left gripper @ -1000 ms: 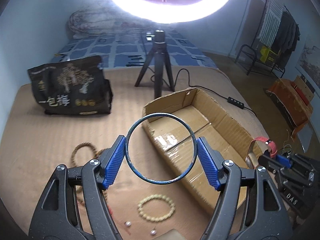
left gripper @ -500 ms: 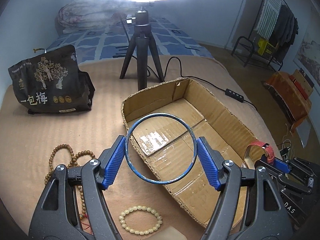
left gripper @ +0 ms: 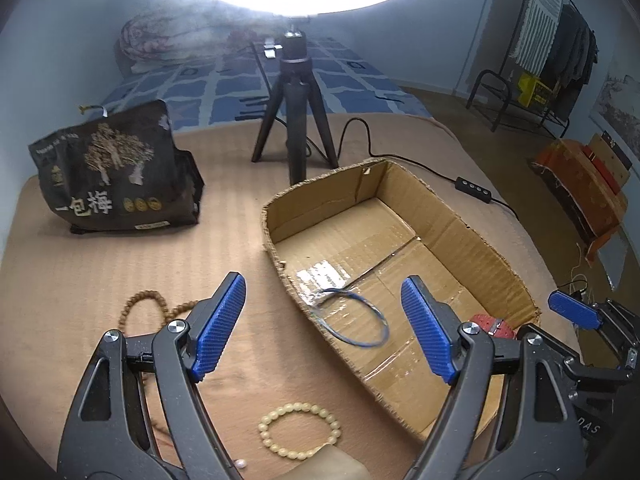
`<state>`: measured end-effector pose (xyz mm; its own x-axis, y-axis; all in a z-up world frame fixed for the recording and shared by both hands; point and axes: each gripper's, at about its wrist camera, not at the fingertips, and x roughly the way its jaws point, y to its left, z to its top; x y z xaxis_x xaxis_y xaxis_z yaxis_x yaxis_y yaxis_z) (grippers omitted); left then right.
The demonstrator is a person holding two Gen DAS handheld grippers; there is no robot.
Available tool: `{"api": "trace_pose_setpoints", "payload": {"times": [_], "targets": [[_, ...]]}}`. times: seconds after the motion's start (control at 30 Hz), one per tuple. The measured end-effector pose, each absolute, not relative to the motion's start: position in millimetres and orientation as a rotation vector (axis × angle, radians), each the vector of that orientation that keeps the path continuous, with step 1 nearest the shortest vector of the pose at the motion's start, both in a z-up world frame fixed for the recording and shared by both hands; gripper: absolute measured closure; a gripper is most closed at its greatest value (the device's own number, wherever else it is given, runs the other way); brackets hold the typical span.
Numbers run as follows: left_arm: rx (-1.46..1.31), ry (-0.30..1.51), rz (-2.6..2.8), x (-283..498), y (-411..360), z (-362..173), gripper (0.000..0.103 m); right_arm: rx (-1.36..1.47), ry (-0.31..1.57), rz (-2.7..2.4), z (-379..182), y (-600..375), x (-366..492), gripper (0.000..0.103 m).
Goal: Organize jewelry
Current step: 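Carry the bangle and watch into the cardboard box and open both tools, then move both tools back toward the remaining jewelry on the blanket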
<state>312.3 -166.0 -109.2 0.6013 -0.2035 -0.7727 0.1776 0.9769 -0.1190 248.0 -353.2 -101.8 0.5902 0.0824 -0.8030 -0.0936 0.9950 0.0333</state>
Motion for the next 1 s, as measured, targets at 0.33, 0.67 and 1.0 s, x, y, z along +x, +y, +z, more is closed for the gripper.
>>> {"api": "trace_pose_setpoints", "payload": {"times": [0.33, 0.67, 1.0], "targets": [[0.025, 0.862, -0.173, 282.6, -129.7, -75.7, 0.021, -0.027, 0.881, 0.109, -72.3, -347.1, 223.6, 0.046], [-0.024, 0.820, -0.117, 238.5, -62.0, -44.4, 0.020, -0.052, 0.826, 0.144, -42.3, -324.8, 191.6, 0.045], [-0.020, 0.879, 0.025, 213.7, 4.1, -63.0, 0.020, -0.067, 0.808, 0.195, -42.0, -289.6, 160.1, 0.037]]}}
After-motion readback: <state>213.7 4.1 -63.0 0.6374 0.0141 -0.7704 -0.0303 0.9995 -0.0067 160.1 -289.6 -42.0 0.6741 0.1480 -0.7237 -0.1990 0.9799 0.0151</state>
